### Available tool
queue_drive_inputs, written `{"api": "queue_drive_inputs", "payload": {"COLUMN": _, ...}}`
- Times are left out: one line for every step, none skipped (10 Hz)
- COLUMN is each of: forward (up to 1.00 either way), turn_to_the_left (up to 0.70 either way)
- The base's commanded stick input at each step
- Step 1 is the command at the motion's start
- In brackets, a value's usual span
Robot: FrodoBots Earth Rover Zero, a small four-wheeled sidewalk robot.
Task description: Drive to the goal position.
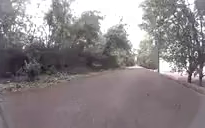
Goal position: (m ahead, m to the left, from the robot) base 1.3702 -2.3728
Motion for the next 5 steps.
{"api": "queue_drive_inputs", "payload": {"forward": 0.70, "turn_to_the_left": 0.00}}
{"api": "queue_drive_inputs", "payload": {"forward": 0.70, "turn_to_the_left": 0.00}}
{"api": "queue_drive_inputs", "payload": {"forward": 0.70, "turn_to_the_left": 0.00}}
{"api": "queue_drive_inputs", "payload": {"forward": 0.70, "turn_to_the_left": 0.00}}
{"api": "queue_drive_inputs", "payload": {"forward": 0.70, "turn_to_the_left": 0.00}}
